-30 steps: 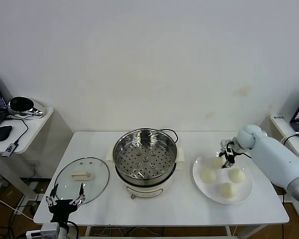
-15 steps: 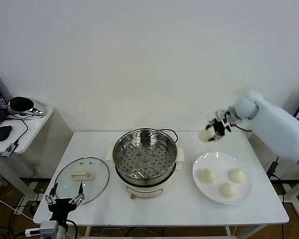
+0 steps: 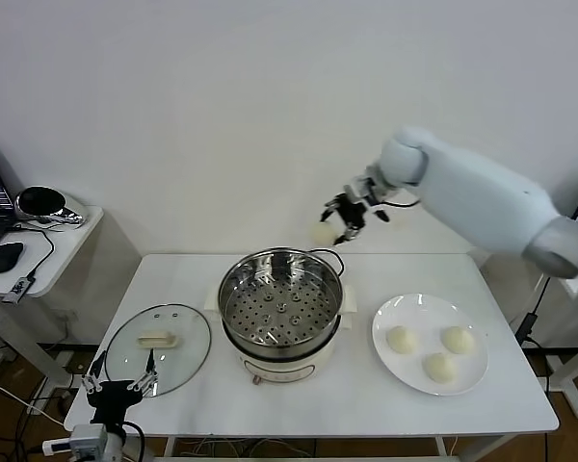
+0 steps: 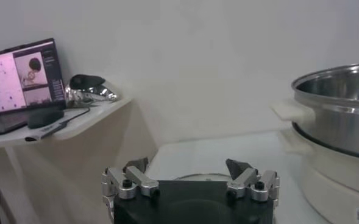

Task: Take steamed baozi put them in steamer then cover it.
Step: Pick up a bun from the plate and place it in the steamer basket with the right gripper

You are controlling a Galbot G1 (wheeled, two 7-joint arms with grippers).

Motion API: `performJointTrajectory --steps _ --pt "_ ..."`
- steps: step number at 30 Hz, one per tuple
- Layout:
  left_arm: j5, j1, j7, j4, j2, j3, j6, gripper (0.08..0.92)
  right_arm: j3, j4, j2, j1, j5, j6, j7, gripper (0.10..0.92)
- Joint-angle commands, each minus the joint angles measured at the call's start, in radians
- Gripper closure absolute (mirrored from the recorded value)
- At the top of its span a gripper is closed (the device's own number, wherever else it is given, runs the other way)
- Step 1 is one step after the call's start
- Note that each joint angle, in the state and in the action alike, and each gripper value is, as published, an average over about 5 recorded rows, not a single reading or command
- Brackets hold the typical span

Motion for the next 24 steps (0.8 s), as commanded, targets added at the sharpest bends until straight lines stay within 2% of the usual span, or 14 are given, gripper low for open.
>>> performJointTrajectory --steps 1,8,21,24 --pt "-0.001 0.001 0.000 -0.003 0.000 -0.006 0.001 0.177 -0.099 -0.103 0.201 -0.012 -0.132 0.223 0.032 0.428" --pt "-0.007 0.008 -0.001 -0.010 -0.006 -0.025 0.001 0.177 -0.109 -0.113 0.230 -0.046 -0.298 0.312 0.067 0.423" --pt "-0.009 0.004 -0.001 -0.011 -0.009 -0.026 0.001 0.177 -0.110 -0.140 0.229 -0.088 -0.387 0.357 0.108 0.421" --pt "-0.009 0.004 -0.001 -0.012 -0.008 -0.025 0.001 0.177 -0.106 -0.145 0.232 -0.096 -0.399 0.364 0.117 0.399"
